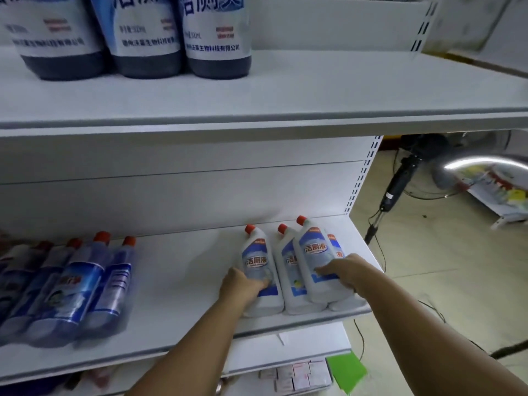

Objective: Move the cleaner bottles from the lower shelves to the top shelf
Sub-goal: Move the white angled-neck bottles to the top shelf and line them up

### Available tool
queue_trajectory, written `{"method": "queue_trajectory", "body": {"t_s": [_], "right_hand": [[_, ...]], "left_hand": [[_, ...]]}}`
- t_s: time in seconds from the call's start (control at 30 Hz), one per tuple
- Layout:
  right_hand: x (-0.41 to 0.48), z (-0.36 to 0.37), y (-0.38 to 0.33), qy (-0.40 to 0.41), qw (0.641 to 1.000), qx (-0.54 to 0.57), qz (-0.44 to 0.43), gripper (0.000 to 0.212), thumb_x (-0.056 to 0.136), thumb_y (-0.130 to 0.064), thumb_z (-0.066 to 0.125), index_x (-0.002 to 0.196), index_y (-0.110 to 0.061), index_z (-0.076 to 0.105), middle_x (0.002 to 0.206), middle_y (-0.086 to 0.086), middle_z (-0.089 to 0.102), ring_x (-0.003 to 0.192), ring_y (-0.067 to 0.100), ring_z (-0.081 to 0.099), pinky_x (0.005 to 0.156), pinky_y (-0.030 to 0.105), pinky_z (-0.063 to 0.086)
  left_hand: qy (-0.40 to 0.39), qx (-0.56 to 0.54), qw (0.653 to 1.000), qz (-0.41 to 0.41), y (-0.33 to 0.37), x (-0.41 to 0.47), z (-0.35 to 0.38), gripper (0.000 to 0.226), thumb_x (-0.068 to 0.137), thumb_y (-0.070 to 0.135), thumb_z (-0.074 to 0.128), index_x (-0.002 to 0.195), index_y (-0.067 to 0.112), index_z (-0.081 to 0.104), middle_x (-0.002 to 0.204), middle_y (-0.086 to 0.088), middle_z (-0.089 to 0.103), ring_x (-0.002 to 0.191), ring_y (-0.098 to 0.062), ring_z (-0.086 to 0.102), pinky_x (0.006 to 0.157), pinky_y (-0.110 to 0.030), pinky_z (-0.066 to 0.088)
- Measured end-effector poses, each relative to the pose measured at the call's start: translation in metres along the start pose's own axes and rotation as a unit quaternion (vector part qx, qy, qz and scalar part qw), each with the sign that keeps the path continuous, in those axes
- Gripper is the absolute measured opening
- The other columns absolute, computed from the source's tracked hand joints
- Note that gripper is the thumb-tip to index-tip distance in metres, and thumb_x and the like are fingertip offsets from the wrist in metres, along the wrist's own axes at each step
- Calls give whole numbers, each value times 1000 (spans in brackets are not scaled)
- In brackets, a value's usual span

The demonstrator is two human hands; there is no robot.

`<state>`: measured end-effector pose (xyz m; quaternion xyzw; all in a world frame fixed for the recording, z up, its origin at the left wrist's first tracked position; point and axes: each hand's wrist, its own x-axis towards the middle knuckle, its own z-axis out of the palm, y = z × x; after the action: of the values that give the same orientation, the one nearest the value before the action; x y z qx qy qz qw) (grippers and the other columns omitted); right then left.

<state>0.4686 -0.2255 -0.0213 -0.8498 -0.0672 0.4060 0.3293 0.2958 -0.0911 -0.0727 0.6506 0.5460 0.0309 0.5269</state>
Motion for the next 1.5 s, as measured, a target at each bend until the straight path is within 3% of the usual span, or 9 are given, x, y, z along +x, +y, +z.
{"method": "queue_trajectory", "body": {"t_s": [0.1,0.23,0.4,0.57,0.7,0.83,1.03,1.33,1.5], "right_hand": [[6,-3,-2,-14,1000,11,0,51,62,-20,85,102,-13,54,96,11,68,84,26,68,85,41,57],[4,0,-6,-44,999,24,-17,52,63,-21,84,105,-13,54,94,11,69,81,24,68,68,35,58],[1,3,0,-51,995,55,-68,47,66,-22,81,104,-13,55,91,11,69,78,25,69,53,30,53],[-17,19,16,-95,981,89,-141,34,65,-17,79,94,-9,63,81,16,72,75,33,69,68,39,58],[-45,52,12,-239,946,132,-178,56,53,-10,84,103,-1,62,88,23,73,81,42,70,80,54,56],[-101,95,-5,-376,889,143,-220,59,49,-1,82,104,-2,59,85,21,74,72,35,71,64,41,58],[-199,163,-23,-511,803,105,-290,65,49,2,79,110,-2,58,93,18,74,76,30,72,62,37,58],[-325,315,-52,-539,769,56,-338,42,71,7,71,108,-7,57,87,9,76,76,23,73,61,34,59],[-390,398,-75,-557,750,27,-356,49,65,1,77,108,-12,58,90,7,76,81,24,73,66,36,59]], "left_hand": [[-32,-55,998,-17,2,5,1,42,60,31,86,85,16,55,98,-11,69,84,-26,67,80,-37,56],[-35,-101,994,-27,4,3,4,59,60,26,87,107,13,53,98,-8,67,80,-23,67,71,-35,57],[-35,-214,976,-31,-9,-20,-5,54,61,21,86,104,15,55,94,-9,70,83,-26,69,73,-39,58],[7,-332,943,-16,-33,-72,-26,58,58,11,86,108,16,57,99,-14,73,89,-33,70,82,-47,56],[85,-398,913,26,-57,-124,-55,56,63,-7,77,113,5,56,97,-21,73,81,-35,70,68,-43,58],[165,-411,895,58,-85,-189,-95,52,63,-3,78,111,7,60,99,-17,74,85,-33,71,66,-38,58],[271,-433,855,90,-145,-278,-170,68,51,3,85,113,8,57,101,-18,73,86,-34,70,64,-40,57],[325,-438,826,141,-246,-357,-301,73,45,4,86,112,7,57,98,-17,73,78,-30,72,58,-37,58],[354,-438,811,159,-296,-390,-385,65,51,3,81,111,6,56,96,-16,74,76,-28,73,58,-37,59]]}}
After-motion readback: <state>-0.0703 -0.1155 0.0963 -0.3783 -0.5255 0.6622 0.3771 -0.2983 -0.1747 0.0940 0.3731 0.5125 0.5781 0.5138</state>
